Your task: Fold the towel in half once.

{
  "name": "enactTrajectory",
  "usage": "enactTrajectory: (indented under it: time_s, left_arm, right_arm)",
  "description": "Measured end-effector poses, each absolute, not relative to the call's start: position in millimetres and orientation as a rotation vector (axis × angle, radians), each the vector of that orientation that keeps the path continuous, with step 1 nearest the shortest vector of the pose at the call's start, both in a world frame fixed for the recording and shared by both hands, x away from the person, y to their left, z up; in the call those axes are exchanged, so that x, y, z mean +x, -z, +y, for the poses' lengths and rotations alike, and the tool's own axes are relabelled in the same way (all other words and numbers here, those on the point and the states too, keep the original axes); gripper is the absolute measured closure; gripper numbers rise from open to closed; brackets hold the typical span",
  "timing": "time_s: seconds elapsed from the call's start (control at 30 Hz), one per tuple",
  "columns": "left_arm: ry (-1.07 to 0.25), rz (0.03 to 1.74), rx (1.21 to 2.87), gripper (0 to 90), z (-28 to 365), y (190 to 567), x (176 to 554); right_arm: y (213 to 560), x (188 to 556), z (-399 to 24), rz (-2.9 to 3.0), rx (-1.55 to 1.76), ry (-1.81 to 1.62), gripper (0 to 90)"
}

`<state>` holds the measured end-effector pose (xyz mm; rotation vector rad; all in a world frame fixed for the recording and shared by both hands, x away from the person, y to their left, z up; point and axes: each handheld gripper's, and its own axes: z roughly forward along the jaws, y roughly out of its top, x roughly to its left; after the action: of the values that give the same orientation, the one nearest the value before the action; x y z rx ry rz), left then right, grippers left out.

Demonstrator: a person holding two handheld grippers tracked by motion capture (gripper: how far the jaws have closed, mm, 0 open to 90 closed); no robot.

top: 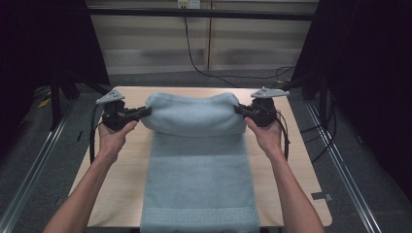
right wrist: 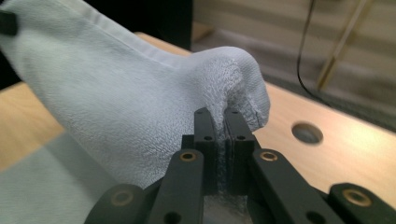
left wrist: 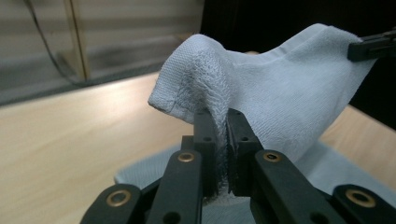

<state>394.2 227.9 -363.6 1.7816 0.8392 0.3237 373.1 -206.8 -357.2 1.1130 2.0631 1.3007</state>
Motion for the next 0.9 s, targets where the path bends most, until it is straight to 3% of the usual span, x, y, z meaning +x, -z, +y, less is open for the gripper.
enactTrajectory:
  time_s: [0.13, 0.47, 0.7, 0.9]
  left_arm:
    - [-0.306, 0.782, 1.816, 84.8, 235.0, 368.8, 363.4]
    - [-0.172, 0.756, 1.798, 84.2, 245.2, 407.2, 286.8]
    - [-0.073, 0.826, 1.904, 82.4, 239.6, 463.8, 264.3]
    - [-0.085, 0.787, 2.002, 79.8, 232.0, 476.0, 248.6]
  right_arm:
    - [344.3, 338.4, -206.6, 2.097, 1.027, -1.326, 86.4]
    - [378.1, 255.7, -216.9, 2.186, 0.999, -1.367, 86.1]
    - [440.8, 223.5, -215.1, 2.308, 1.087, -1.284, 85.1]
    - [473.8, 205.0, -213.9, 2.39, 1.138, -1.264, 81.3]
